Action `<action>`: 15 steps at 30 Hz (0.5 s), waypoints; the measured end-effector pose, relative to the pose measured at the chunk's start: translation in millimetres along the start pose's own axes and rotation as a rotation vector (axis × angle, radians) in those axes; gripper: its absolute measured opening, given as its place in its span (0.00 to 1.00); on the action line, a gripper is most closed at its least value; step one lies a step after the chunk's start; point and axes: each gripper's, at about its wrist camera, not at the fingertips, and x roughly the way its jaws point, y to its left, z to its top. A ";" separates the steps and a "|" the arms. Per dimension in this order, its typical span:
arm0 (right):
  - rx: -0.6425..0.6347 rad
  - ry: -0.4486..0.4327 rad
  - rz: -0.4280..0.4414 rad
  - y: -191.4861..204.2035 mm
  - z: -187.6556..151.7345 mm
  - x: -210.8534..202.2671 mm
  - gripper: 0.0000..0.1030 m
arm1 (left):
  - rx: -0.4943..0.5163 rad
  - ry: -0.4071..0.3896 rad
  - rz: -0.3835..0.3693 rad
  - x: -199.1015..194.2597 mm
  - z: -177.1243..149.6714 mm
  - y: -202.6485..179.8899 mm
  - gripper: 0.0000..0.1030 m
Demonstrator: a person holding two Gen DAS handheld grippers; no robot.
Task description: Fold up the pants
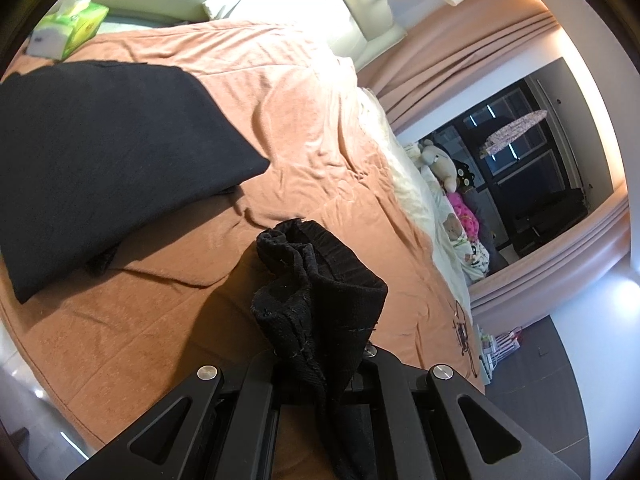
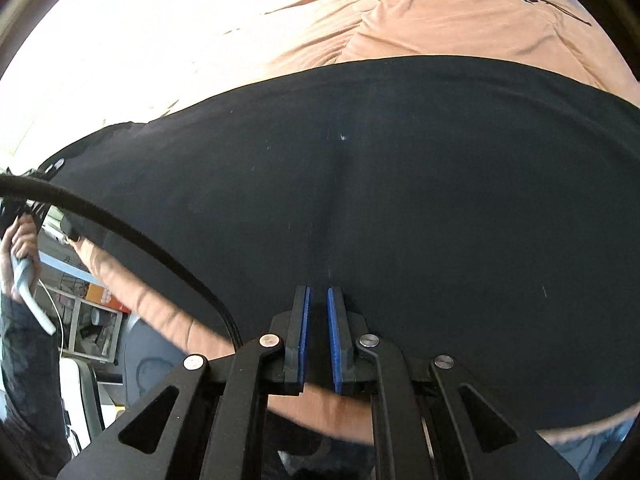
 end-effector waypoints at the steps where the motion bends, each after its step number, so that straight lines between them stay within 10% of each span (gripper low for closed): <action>1: -0.001 0.003 -0.010 -0.2 3.9 4.8 0.06 | -0.003 0.001 0.002 0.2 -1.0 1.8 0.03; 15: 0.032 -0.003 -0.088 -16.3 93.6 61.1 0.06 | -0.080 0.005 0.015 0.1 -15.6 41.3 0.03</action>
